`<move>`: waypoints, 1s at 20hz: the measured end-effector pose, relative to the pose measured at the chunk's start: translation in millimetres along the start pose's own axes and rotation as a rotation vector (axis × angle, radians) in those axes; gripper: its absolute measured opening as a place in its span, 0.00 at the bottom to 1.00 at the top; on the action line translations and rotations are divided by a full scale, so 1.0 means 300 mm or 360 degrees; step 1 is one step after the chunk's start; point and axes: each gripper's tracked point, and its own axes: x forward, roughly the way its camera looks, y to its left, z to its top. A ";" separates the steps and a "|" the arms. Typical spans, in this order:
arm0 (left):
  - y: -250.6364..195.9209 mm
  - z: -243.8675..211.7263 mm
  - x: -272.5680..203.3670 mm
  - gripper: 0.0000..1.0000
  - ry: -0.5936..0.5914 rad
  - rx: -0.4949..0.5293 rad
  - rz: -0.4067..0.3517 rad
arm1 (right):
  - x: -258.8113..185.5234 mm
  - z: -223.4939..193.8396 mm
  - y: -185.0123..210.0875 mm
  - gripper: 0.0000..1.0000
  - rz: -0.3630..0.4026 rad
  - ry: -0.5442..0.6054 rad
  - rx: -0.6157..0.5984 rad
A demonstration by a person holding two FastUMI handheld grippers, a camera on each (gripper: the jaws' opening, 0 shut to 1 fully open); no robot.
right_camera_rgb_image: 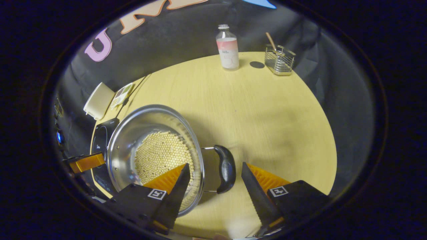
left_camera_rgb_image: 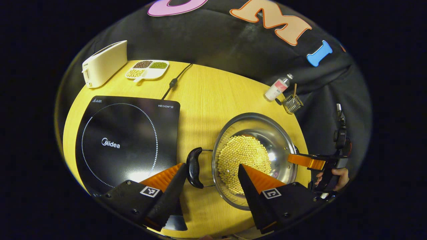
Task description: First push the handle of the pot to place it horizontally, then grasp the pot with both hands and set it on the induction cooktop.
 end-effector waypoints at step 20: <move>0.037 -0.055 0.239 0.65 0.0263 0.0051 -0.0001 | 0.160 -0.015 -0.006 0.70 0.0097 0.0178 0.0057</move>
